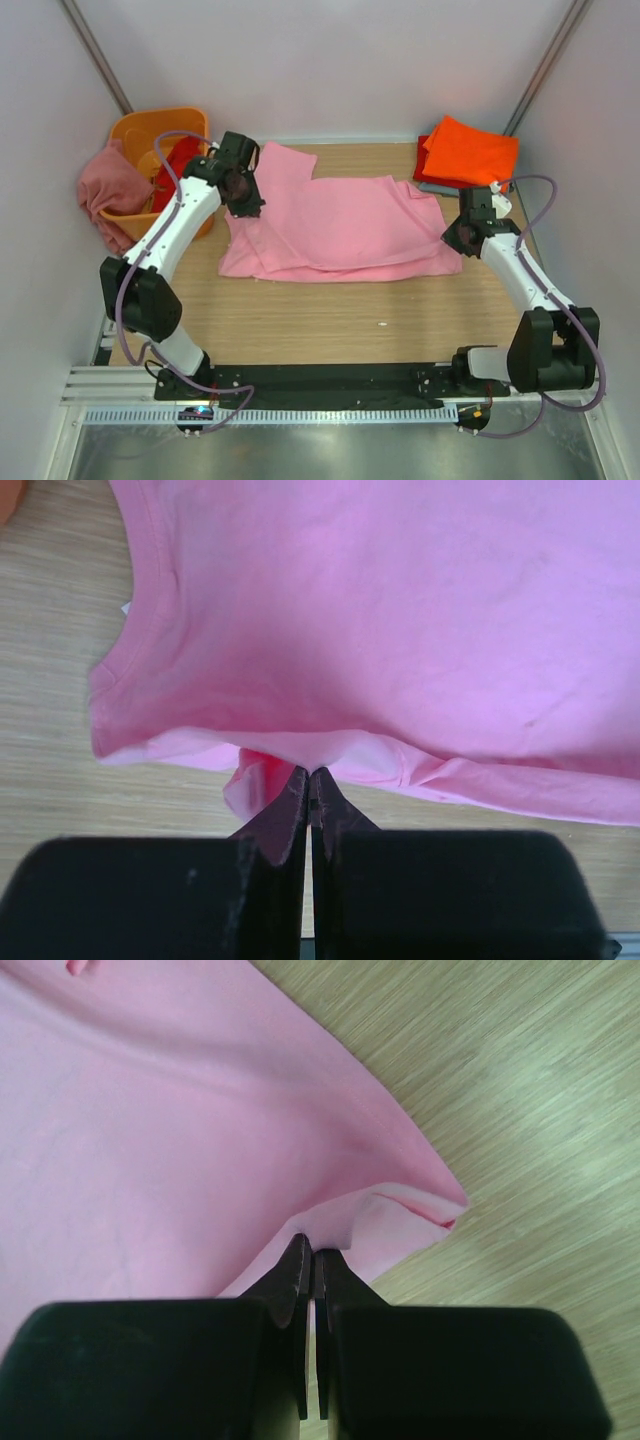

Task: Fold and stack the t-shirts
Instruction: Fold the tshirt

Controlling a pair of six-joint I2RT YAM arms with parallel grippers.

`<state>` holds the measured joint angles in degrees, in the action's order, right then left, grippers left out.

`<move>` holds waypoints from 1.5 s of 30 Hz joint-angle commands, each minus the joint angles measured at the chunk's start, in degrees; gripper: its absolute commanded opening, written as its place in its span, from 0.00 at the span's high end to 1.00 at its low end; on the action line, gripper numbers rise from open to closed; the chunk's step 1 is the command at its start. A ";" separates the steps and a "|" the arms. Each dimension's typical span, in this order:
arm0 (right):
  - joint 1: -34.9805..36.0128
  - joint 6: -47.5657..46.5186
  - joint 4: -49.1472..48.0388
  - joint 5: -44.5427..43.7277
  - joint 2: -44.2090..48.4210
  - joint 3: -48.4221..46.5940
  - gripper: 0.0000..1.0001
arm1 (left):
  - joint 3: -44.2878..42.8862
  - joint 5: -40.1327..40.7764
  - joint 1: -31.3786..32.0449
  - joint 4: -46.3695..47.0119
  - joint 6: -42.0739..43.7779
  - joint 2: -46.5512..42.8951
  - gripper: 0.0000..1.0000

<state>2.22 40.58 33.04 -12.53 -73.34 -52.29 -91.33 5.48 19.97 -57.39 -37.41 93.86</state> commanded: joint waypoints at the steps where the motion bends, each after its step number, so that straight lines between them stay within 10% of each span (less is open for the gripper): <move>1: -0.81 -1.03 -3.24 -1.00 -1.10 -1.58 0.99 | -3.93 0.67 -0.89 -0.27 2.34 1.40 1.00; 45: -5.73 -4.01 -10.01 1.72 -20.52 -7.28 0.99 | -13.34 11.57 -5.64 -0.53 5.94 17.65 0.98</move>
<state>-2.52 37.98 25.28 -10.33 -92.05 -55.53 -101.32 14.57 15.75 -58.57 -32.42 109.54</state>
